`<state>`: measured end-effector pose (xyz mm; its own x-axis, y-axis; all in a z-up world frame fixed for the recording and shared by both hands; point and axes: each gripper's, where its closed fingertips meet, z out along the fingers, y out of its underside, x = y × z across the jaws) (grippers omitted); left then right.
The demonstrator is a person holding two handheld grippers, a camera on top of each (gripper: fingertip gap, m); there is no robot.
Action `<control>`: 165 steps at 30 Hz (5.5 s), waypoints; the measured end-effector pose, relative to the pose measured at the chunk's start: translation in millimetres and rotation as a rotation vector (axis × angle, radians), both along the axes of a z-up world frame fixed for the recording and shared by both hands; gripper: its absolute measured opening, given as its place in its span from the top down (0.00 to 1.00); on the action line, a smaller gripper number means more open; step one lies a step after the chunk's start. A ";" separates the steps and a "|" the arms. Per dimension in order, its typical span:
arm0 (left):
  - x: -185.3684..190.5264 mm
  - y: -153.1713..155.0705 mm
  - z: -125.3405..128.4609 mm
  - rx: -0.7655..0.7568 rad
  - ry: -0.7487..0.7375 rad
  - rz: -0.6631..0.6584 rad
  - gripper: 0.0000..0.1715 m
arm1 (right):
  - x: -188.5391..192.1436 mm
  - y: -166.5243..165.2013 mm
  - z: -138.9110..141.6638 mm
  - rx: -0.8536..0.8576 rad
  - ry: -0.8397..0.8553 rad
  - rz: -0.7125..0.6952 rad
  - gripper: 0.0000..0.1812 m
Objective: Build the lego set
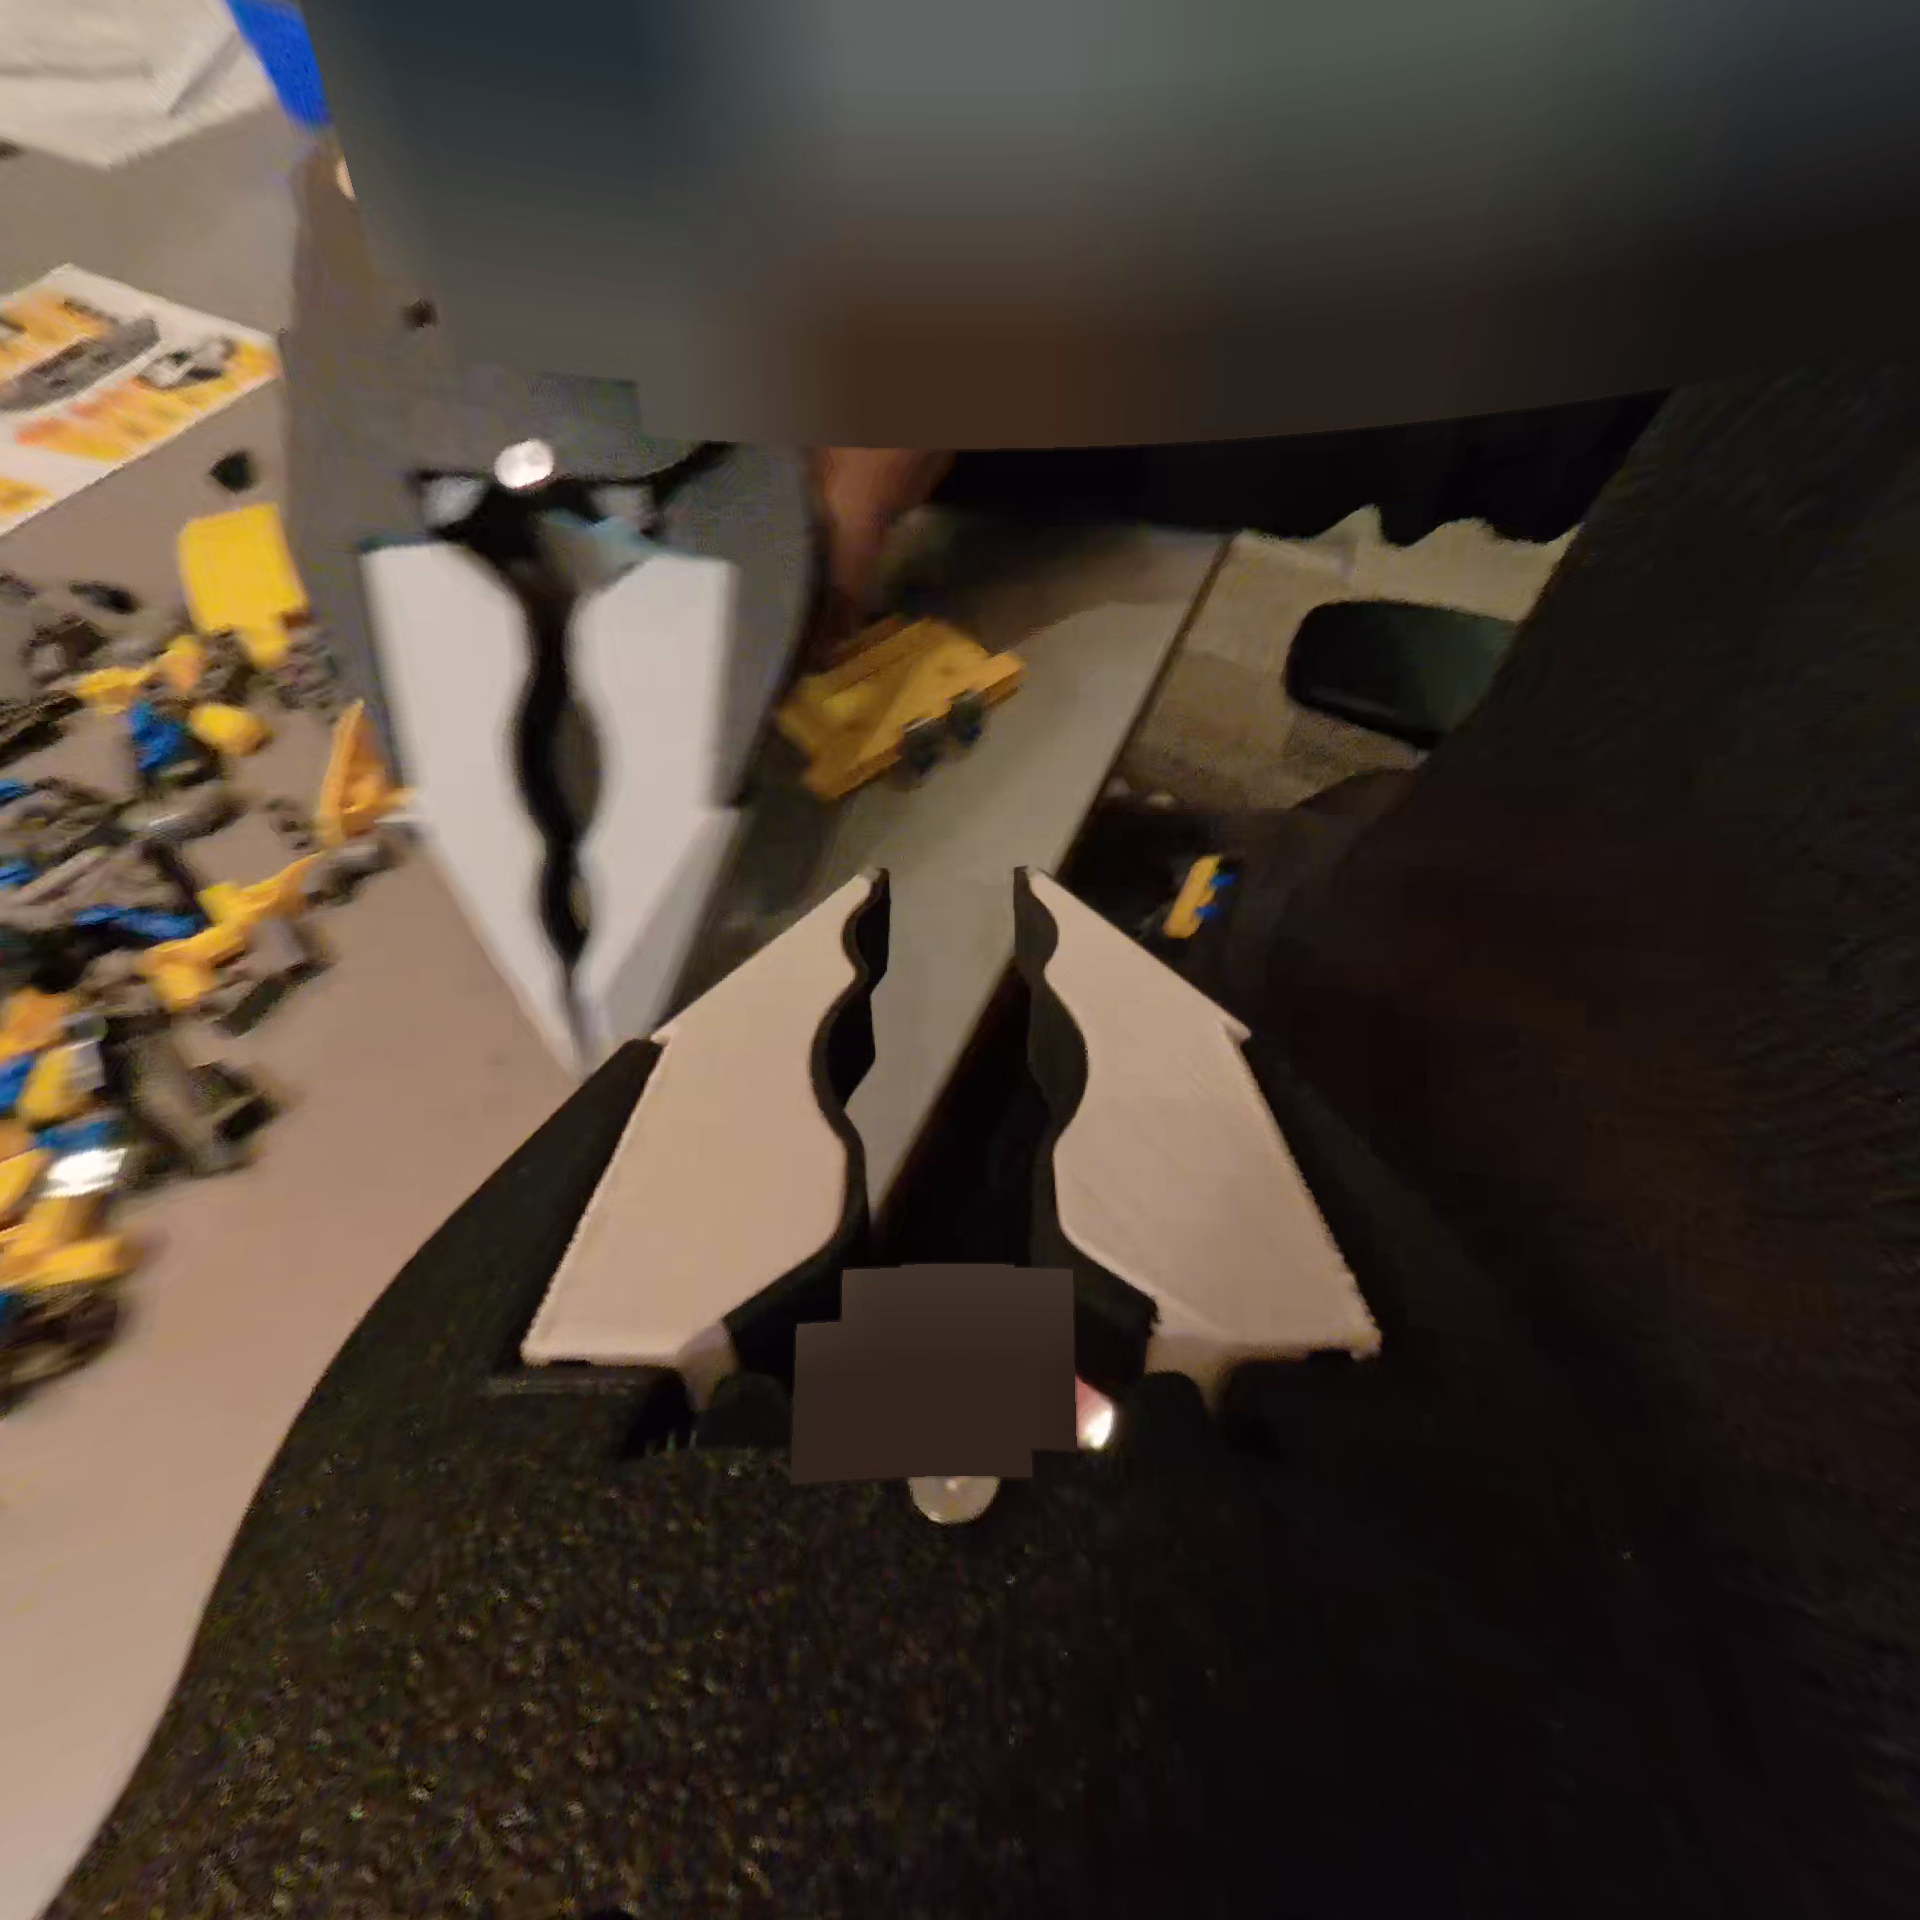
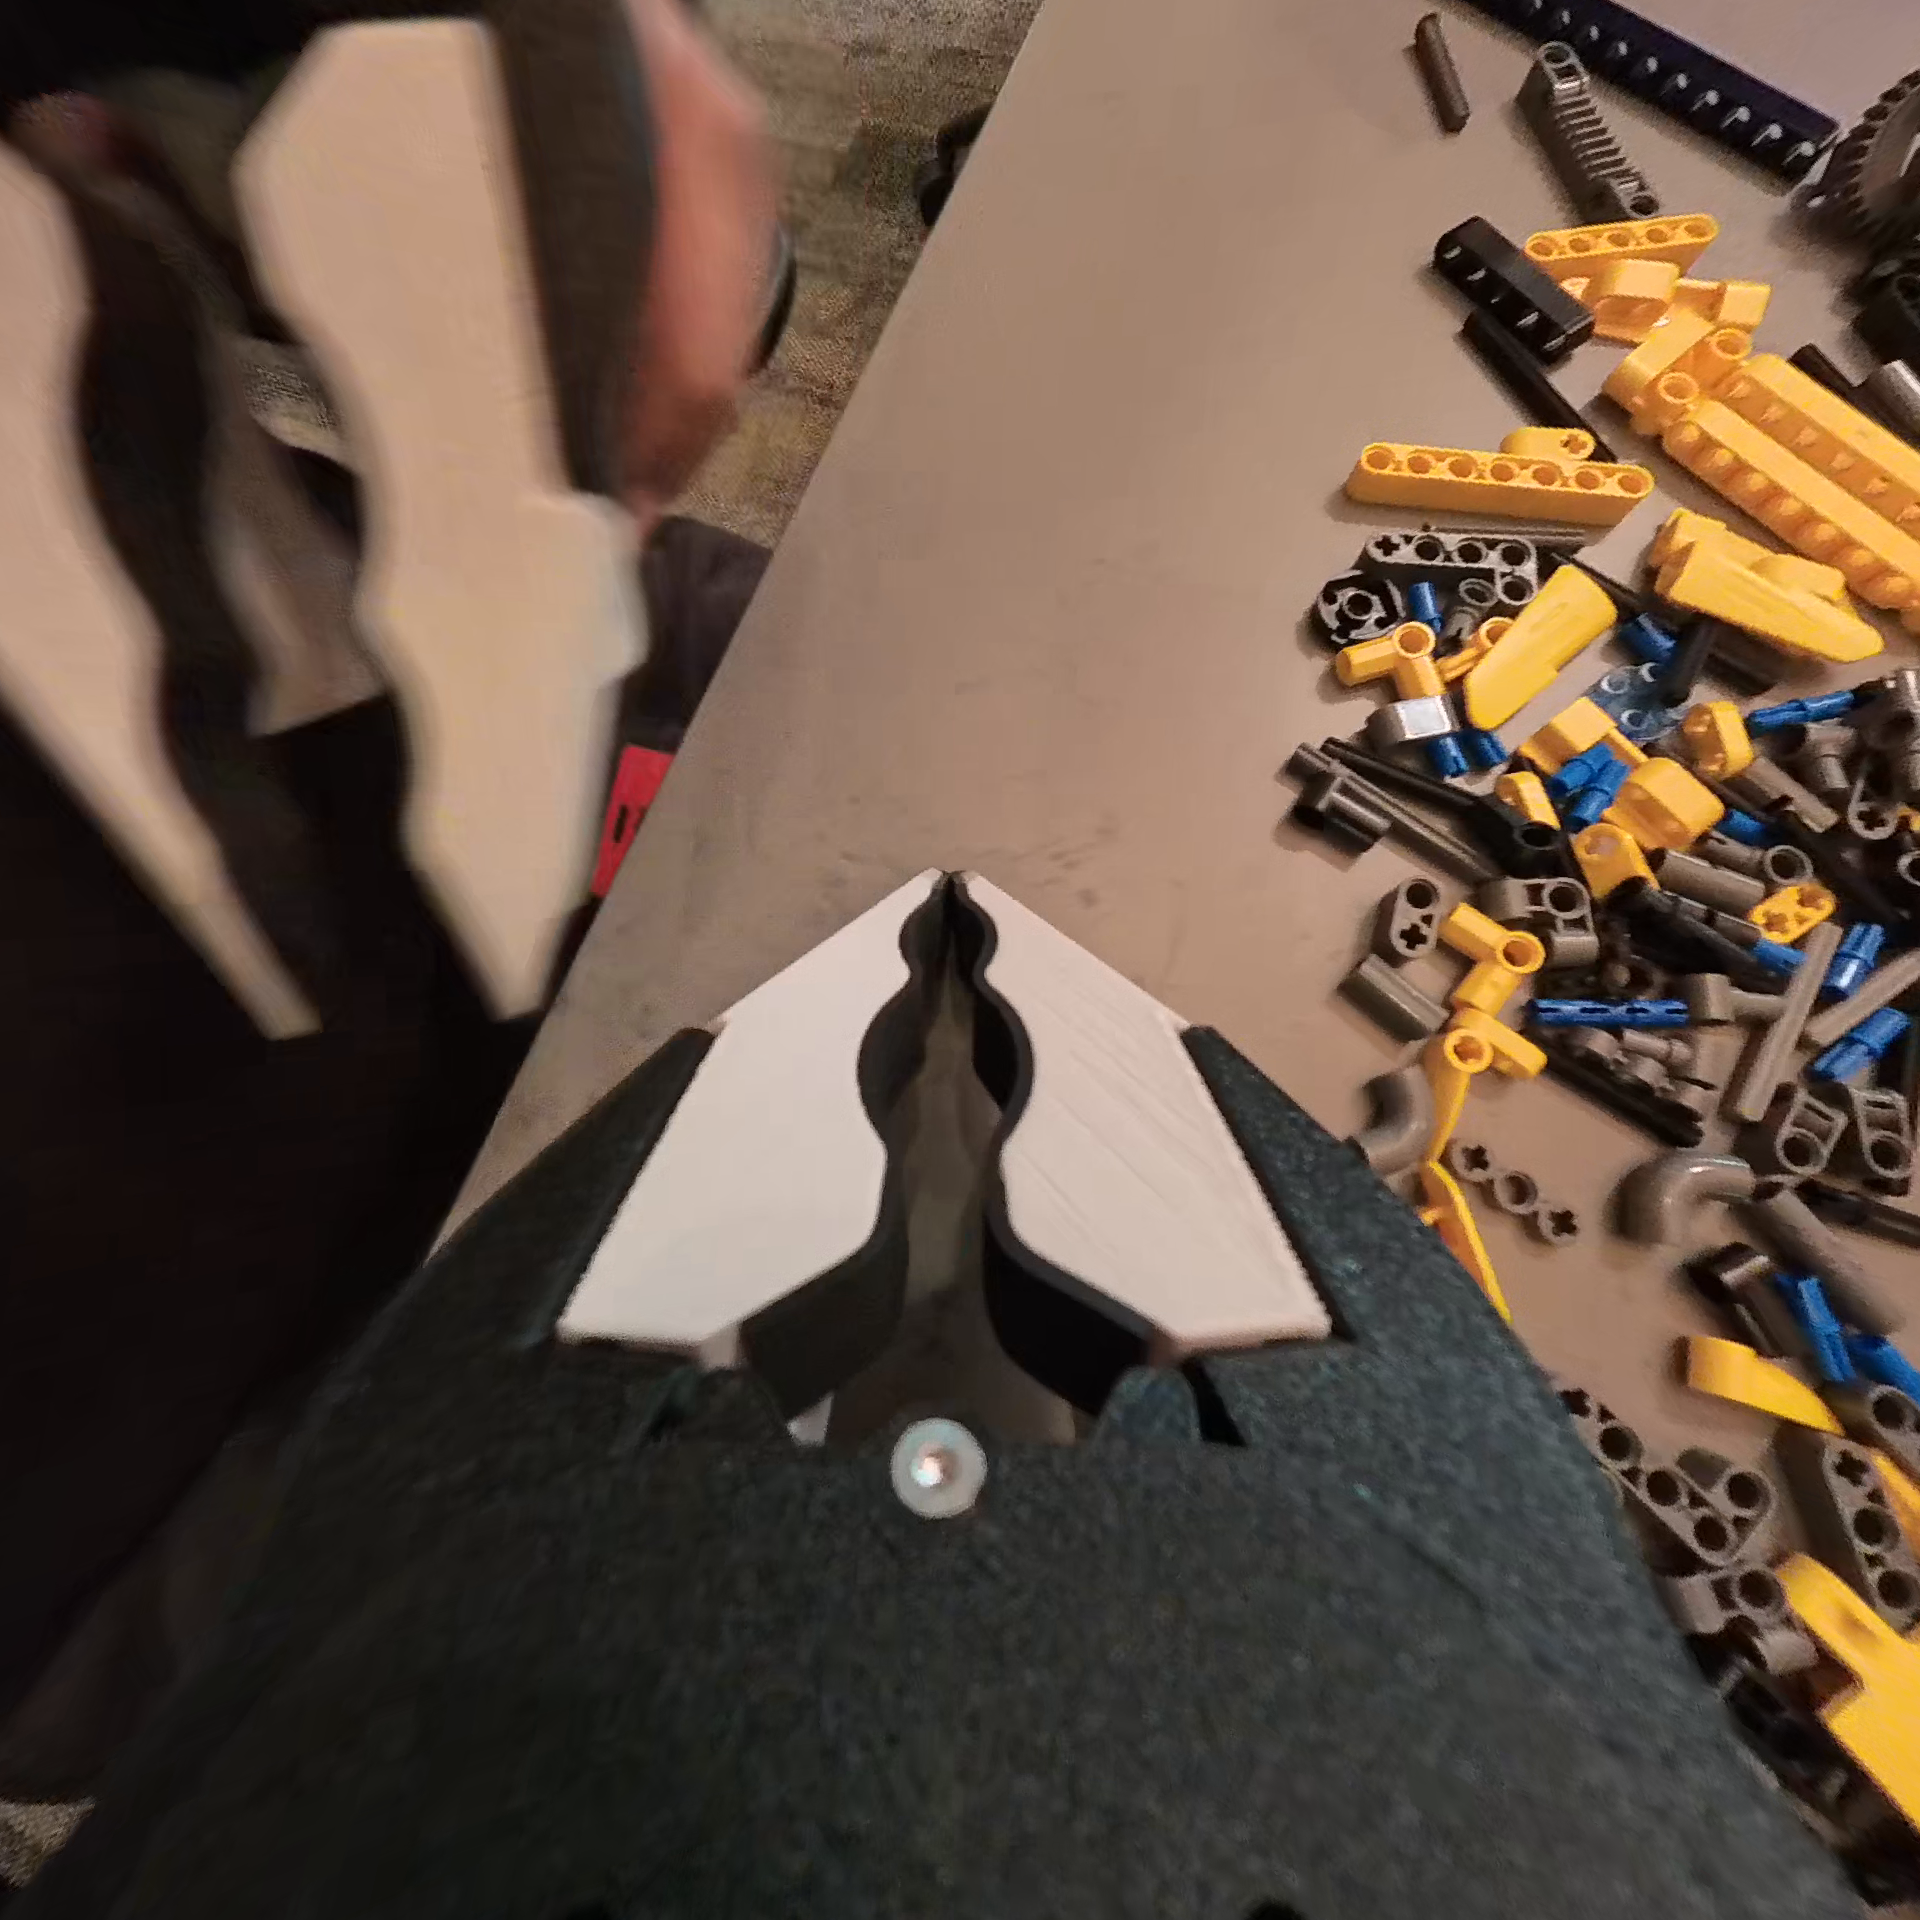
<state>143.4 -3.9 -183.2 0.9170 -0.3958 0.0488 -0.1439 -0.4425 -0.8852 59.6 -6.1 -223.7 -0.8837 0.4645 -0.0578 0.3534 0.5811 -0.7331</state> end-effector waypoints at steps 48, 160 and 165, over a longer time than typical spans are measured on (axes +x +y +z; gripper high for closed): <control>155.6 -1.3 -119.0 -0.201 -0.243 -0.181 0.91 | -1.1 -0.9 0.1 0.032 0.103 -0.026 1.00; -60.3 -30.0 -30.2 0.012 0.022 0.574 0.89 | -1.7 7.9 0.3 0.026 0.084 -0.034 1.00; -72.4 -35.7 -24.1 0.027 0.039 0.617 0.89 | -3.0 16.3 4.1 -0.003 0.059 -0.056 1.00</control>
